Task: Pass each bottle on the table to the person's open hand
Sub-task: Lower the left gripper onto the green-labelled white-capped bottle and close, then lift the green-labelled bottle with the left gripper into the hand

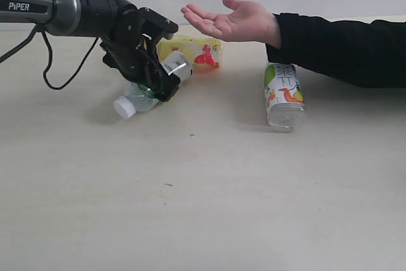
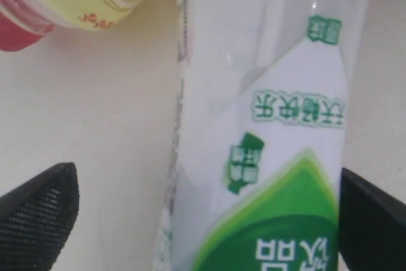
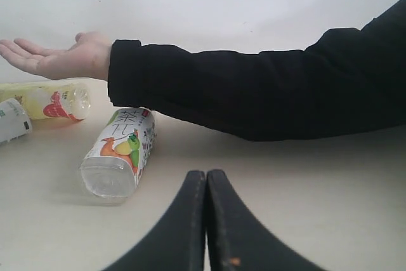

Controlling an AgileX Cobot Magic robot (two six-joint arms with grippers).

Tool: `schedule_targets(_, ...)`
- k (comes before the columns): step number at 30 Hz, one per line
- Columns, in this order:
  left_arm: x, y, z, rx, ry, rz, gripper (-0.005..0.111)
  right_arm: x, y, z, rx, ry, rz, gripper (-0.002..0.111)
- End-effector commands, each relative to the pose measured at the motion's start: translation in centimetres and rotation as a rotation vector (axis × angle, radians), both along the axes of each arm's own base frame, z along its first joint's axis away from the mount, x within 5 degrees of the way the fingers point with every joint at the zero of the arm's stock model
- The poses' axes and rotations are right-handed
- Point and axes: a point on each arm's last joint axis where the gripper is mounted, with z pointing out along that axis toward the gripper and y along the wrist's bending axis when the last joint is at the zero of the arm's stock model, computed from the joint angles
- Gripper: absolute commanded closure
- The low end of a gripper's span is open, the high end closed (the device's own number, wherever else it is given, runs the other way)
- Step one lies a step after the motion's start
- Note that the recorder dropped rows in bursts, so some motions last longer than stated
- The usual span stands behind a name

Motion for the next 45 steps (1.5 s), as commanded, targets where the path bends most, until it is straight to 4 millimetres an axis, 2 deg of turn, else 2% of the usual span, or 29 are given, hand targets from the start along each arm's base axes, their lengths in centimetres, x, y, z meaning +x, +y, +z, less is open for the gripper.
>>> schedule_targets(1, 0.0, 0.0, 0.2, -0.007, 0.006, 0.010, 0.002, 0.0, 0.0, -0.1, -0.005, -0.008, -0.005, 0.108)
schedule_targets(3, -0.2, 0.2, 0.0, 0.013, 0.033, 0.015, 0.003, 0.0, 0.0, -0.1, -0.005, -0.008, -0.005, 0.108)
schedule_targets(4, -0.4, 0.4, -0.2, 0.036, 0.062, 0.016, 0.011, 0.0, 0.0, -0.1, -0.005, -0.008, -0.005, 0.108)
schedule_targets(6, -0.8, 0.7, -0.4, 0.072, 0.109, 0.024, 0.032, 0.0, 0.0, -0.1, -0.005, -0.008, -0.005, 0.108)
schedule_targets(7, -1.0, 0.9, -0.5, 0.091, 0.135, 0.030, 0.052, 0.0, 0.0, -0.1, -0.005, -0.008, -0.005, 0.108)
schedule_targets(8, -1.1, 0.9, -0.5, 0.099, 0.148, 0.033, 0.063, 0.0, 0.0, -0.1, -0.005, -0.008, -0.005, 0.108)
schedule_targets(9, -1.4, 1.0, -0.6, 0.105, 0.176, 0.044, 0.087, 0.0, 0.0, -0.1, -0.005, -0.008, -0.005, 0.108)
schedule_targets(11, -1.7, 1.1, -0.5, 0.109, 0.206, 0.056, 0.106, 0.0, 0.0, -0.1, -0.005, -0.008, -0.005, 0.108)
schedule_targets(14, -2.2, 1.1, 0.6, 0.095, 0.237, 0.067, 0.107, 0.0, 0.0, -0.1, -0.005, -0.008, -0.005, 0.108)
schedule_targets(17, -2.8, 0.7, 2.6, 0.080, 0.236, 0.062, 0.107, 0.0, 0.0, -0.1, -0.005, -0.008, -0.005, 0.108)
schedule_targets(22, -5.3, -1.5, 7.6, 0.024, 0.193, -0.032, 0.107, 0.0, 0.0, -0.1, -0.005, -0.008, -0.005, 0.108)
schedule_targets(23, -6.6, -2.6, 10.0, -0.017, 0.153, -0.062, 0.107, 0.0, 0.0, -0.1, -0.005, -0.008, -0.005, 0.108)
schedule_targets(24, -7.2, -3.2, 11.1, -0.043, 0.127, -0.075, 0.107, 0.0, 0.0, -0.1, -0.005, -0.008, -0.005, 0.108)
schedule_targets(29, -9.9, -5.5, 15.6, -0.219, 0.046, -0.011, 0.107, 0.0, 0.0, -0.1, -0.005, -0.008, -0.005, 0.108)
schedule_targets(33, -10.1, -6.8, 18.6, -0.388, 0.063, 0.046, 0.107, 0.0, 0.0, -0.1, -0.005, -0.008, -0.005, 0.108)
schedule_targets(36, -8.6, -8.2, 20.9, -0.578, 0.108, 0.083, 0.107, 0.0, 0.0, -0.1, -0.005, -0.008, -0.005, 0.108)
schedule_targets(39, -7.0, -9.6, 21.2, -0.664, 0.136, 0.123, 0.107, 0.0, 0.0, -0.1, -0.005, -0.008, -0.005, 0.108)
schedule_targets(43, -3.9, -11.2, 18.7, -0.728, 0.154, 0.249, 0.107, 0.0, 0.0, -0.1, -0.005, -0.008, -0.005, 0.108)
schedule_targets(45, -2.3, -10.8, 17.3, -0.762, 0.158, 0.341, 0.107, 0.0, 0.0, -0.1, -0.005, -0.008, -0.005, 0.108)
